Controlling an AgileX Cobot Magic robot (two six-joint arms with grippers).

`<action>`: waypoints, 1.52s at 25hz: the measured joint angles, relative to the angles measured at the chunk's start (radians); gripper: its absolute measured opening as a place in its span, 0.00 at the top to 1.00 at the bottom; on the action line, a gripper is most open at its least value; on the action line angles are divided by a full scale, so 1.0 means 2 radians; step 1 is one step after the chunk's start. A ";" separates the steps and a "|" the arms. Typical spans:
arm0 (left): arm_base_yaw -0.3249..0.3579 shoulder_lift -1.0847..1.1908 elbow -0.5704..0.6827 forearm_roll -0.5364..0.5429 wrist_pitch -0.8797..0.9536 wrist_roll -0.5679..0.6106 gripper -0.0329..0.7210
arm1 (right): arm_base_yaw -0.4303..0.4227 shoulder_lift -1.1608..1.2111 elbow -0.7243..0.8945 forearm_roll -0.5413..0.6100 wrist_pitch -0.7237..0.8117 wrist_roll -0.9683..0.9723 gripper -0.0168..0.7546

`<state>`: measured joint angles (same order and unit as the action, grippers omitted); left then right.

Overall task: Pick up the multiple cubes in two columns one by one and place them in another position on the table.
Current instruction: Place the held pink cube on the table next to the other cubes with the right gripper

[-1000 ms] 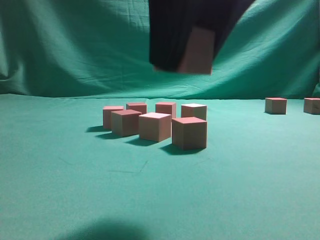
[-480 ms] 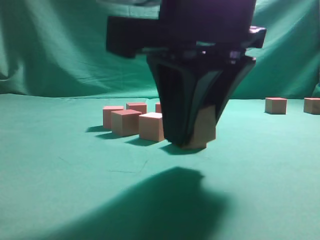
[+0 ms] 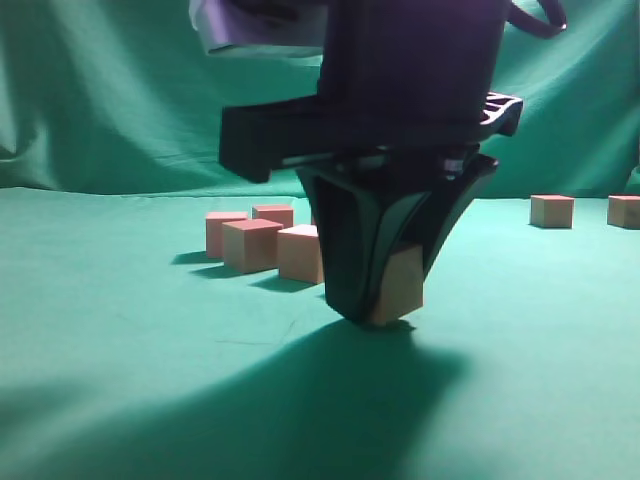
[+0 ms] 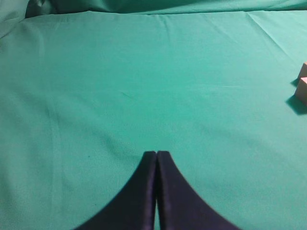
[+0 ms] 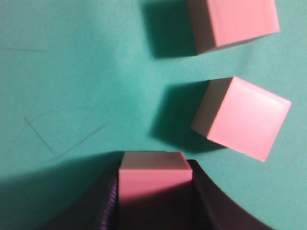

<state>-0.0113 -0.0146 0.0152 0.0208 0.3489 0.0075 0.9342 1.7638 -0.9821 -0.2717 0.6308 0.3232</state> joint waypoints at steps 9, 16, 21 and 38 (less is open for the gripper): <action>0.000 0.000 0.000 0.000 0.000 0.000 0.96 | -0.001 0.009 0.000 -0.019 -0.011 0.005 0.63; 0.000 0.000 0.000 0.000 0.000 0.000 0.96 | -0.001 0.009 0.000 -0.023 -0.011 0.006 0.63; 0.000 0.000 0.000 0.000 0.000 0.000 0.96 | -0.001 0.009 0.000 -0.024 -0.011 0.006 0.63; 0.000 0.000 0.000 0.000 0.000 0.000 0.96 | -0.001 0.009 0.000 -0.025 -0.011 0.006 0.56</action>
<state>-0.0113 -0.0146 0.0152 0.0208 0.3489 0.0075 0.9325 1.7825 -0.9821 -0.3212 0.6092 0.3355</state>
